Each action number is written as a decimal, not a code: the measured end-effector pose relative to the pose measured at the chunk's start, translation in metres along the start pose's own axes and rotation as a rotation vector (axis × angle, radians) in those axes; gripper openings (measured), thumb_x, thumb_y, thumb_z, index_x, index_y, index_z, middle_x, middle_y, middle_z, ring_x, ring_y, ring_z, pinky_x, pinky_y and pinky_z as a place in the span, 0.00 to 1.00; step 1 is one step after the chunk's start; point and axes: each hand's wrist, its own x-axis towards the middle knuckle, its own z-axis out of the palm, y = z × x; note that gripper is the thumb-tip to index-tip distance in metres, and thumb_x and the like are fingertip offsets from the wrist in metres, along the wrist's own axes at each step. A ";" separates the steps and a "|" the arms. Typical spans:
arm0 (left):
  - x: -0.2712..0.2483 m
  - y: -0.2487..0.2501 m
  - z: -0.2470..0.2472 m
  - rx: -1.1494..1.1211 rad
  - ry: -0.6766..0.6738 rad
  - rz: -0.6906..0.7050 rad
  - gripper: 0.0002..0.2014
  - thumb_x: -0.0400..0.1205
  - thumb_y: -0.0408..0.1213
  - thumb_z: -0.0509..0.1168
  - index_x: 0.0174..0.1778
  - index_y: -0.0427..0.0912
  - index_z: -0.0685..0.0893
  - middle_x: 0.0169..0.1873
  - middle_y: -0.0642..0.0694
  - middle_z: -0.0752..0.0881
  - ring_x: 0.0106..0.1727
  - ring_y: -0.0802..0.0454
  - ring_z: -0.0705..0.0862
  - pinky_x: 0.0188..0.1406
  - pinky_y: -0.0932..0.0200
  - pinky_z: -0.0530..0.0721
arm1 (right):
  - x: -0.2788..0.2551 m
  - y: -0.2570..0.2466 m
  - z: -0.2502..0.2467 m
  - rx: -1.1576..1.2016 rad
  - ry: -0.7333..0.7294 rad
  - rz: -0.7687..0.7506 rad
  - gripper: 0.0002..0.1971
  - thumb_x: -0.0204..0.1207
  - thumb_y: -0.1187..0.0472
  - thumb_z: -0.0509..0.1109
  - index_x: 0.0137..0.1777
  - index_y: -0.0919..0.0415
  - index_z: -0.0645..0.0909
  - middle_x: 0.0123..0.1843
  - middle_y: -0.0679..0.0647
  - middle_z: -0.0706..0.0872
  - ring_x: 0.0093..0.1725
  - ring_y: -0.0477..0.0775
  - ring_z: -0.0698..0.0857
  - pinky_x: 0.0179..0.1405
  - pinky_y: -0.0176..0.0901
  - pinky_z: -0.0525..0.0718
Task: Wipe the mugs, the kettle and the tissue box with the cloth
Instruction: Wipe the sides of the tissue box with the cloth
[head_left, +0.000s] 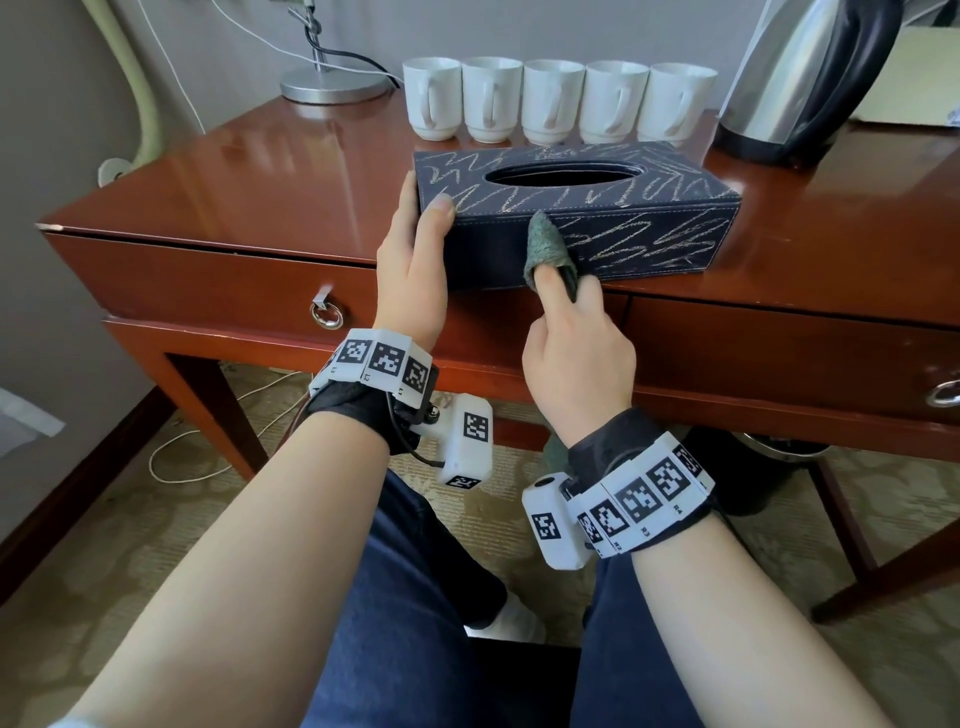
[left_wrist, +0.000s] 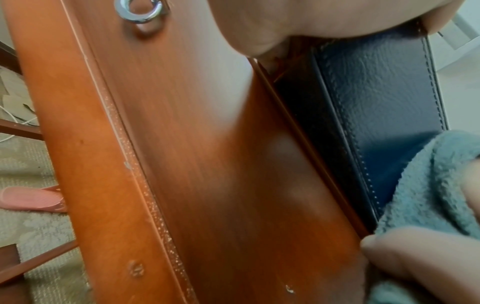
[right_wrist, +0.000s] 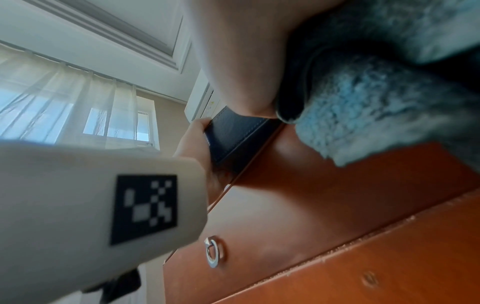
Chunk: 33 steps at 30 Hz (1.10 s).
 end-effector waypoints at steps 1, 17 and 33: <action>0.000 -0.001 -0.001 0.010 0.001 0.000 0.29 0.86 0.44 0.56 0.84 0.38 0.65 0.74 0.52 0.76 0.65 0.76 0.75 0.59 0.85 0.68 | 0.000 0.001 -0.001 -0.007 0.006 0.013 0.24 0.77 0.67 0.61 0.73 0.54 0.73 0.54 0.63 0.76 0.36 0.64 0.79 0.29 0.46 0.68; 0.000 0.001 -0.001 0.001 -0.007 0.015 0.33 0.83 0.48 0.54 0.84 0.38 0.64 0.79 0.50 0.72 0.71 0.70 0.67 0.58 0.89 0.63 | -0.002 0.004 -0.003 0.010 -0.009 0.075 0.26 0.77 0.67 0.60 0.75 0.54 0.70 0.56 0.62 0.77 0.38 0.66 0.81 0.31 0.46 0.68; 0.002 -0.004 0.001 -0.015 0.012 0.010 0.24 0.91 0.37 0.53 0.84 0.37 0.64 0.79 0.50 0.71 0.72 0.67 0.67 0.57 0.89 0.63 | -0.002 0.008 -0.006 0.012 -0.020 0.125 0.26 0.79 0.65 0.59 0.78 0.54 0.66 0.60 0.61 0.76 0.42 0.65 0.82 0.33 0.46 0.68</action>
